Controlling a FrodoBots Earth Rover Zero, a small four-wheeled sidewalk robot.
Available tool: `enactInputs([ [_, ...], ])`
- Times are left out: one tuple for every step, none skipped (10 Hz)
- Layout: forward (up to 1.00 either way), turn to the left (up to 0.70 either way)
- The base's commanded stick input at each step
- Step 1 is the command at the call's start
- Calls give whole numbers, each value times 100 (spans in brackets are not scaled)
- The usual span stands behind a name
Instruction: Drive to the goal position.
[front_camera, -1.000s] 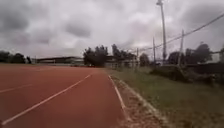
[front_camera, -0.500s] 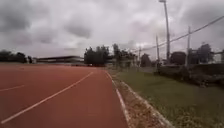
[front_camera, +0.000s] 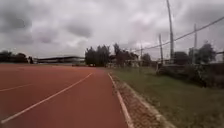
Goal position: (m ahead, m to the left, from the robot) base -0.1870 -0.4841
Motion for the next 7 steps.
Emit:
enactInputs([
  [70, 0],
  [70, 0],
  [70, 0],
  [70, 0],
  [70, 0],
  [70, 0],
  [70, 0],
])
